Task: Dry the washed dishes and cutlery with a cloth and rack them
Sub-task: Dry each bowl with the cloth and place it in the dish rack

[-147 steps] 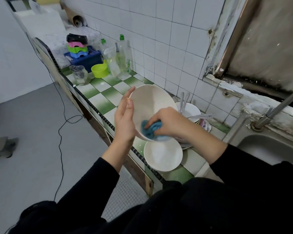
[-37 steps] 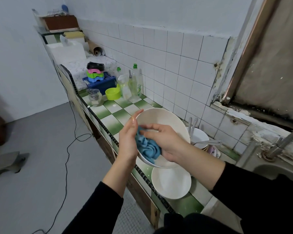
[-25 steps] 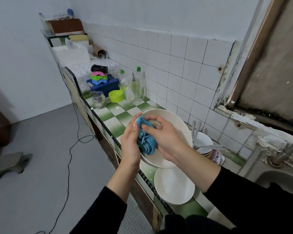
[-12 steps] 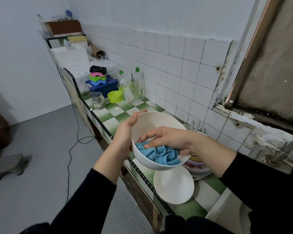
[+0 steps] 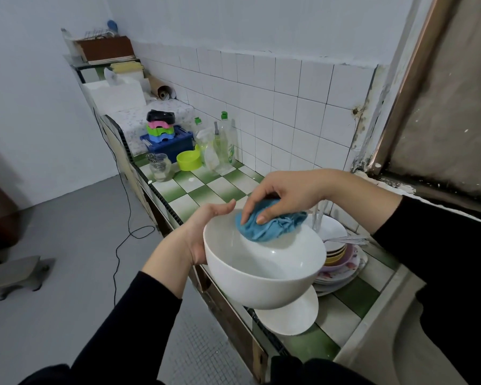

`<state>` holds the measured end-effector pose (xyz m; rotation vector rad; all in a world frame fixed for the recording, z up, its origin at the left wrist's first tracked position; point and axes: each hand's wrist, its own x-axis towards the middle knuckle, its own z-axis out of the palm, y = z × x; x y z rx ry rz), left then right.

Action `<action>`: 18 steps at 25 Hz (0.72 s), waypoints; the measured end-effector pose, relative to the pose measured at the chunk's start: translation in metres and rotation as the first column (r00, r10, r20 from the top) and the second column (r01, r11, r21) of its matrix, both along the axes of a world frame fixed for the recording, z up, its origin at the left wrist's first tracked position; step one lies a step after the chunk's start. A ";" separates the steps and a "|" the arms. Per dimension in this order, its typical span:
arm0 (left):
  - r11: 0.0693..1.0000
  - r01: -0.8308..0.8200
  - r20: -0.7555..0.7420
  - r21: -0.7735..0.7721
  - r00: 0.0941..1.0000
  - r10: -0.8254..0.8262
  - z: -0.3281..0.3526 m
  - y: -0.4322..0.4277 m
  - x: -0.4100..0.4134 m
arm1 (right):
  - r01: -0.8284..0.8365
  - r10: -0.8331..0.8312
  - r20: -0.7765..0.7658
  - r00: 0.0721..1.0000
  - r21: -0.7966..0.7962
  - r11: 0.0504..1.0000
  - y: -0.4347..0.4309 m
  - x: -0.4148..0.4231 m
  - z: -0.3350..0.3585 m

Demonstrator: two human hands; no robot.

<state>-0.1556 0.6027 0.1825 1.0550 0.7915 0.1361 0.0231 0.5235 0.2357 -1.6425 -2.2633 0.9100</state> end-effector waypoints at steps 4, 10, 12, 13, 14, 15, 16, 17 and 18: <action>0.998 -0.019 0.065 -0.066 0.998 0.024 -0.001 0.003 -0.006 | -0.082 0.100 0.173 0.980 -0.110 0.991 -0.005 -0.002 -0.003; 0.999 0.013 0.013 -0.047 1.000 -0.013 -0.001 -0.007 -0.003 | -0.066 0.061 0.039 0.997 0.133 0.989 0.001 -0.017 -0.001; 0.997 -0.013 0.051 -0.072 0.999 0.017 0.000 -0.004 -0.007 | -0.083 0.073 0.104 0.992 0.094 0.992 0.000 -0.016 0.001; 0.997 -0.031 0.067 -0.076 0.997 0.036 0.000 -0.002 -0.008 | -0.096 0.090 0.192 0.977 0.022 0.995 -0.002 -0.013 0.004; 0.996 -0.043 0.085 -0.082 0.995 0.050 0.000 -0.002 -0.009 | -0.098 0.106 0.258 0.960 -0.044 0.994 -0.003 -0.010 0.007; 0.995 -0.047 0.093 -0.085 0.994 0.055 0.001 -0.002 -0.010 | -0.098 0.114 0.284 0.952 -0.069 0.993 -0.004 -0.010 0.008; 0.996 -0.041 0.091 -0.084 0.995 0.049 0.001 -0.005 -0.009 | -0.097 0.103 0.274 0.956 -0.035 0.995 -0.004 -0.011 0.008; 0.997 -0.038 0.086 -0.074 0.995 0.044 0.002 -0.007 -0.008 | -0.080 0.069 0.236 0.969 0.038 0.996 -0.004 -0.014 0.008; 0.997 -0.033 0.085 -0.066 0.996 0.038 0.003 -0.008 -0.007 | -0.053 0.033 0.203 0.979 0.095 0.994 -0.004 -0.016 0.006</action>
